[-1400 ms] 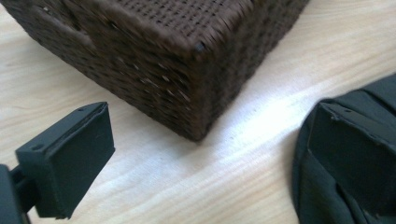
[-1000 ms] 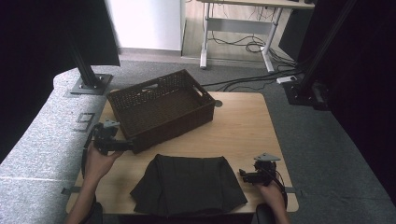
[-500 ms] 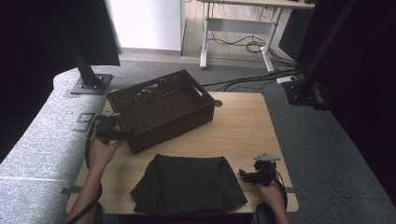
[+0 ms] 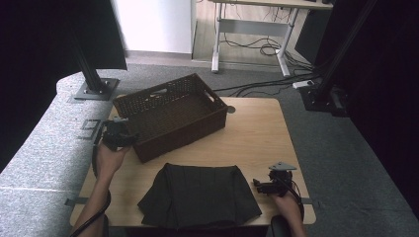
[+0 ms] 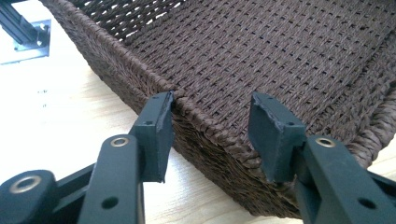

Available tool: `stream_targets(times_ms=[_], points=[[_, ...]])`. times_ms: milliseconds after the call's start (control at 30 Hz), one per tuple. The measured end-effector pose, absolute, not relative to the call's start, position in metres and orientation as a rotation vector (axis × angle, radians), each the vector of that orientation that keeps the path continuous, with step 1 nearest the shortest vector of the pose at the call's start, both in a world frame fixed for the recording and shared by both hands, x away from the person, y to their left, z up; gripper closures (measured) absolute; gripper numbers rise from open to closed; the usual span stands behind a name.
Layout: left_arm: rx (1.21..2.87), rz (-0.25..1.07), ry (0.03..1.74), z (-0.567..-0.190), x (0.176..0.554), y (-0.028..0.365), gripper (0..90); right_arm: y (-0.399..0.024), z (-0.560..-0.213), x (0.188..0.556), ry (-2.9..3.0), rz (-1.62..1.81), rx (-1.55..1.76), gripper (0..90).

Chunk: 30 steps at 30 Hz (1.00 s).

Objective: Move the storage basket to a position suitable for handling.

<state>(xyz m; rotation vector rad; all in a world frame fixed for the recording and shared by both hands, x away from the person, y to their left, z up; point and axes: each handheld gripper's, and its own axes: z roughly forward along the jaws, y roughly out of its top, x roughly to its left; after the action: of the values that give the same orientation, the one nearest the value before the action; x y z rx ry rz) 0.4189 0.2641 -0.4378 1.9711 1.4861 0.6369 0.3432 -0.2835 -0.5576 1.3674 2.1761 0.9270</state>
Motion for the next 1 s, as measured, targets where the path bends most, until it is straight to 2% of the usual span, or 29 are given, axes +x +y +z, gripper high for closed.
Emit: stream_targets(times_ms=[233,1000], points=[[1.959,0.595,1.488,-0.437,0.42,0.268,53.0,-0.284,-0.558,0.343,2.176,0.927,1.367,0.0],[1.975,0.578,1.445,-0.437,0.433,0.268,59.4,-0.283,-0.558,0.344,2.175,0.927,1.368,0.0]])
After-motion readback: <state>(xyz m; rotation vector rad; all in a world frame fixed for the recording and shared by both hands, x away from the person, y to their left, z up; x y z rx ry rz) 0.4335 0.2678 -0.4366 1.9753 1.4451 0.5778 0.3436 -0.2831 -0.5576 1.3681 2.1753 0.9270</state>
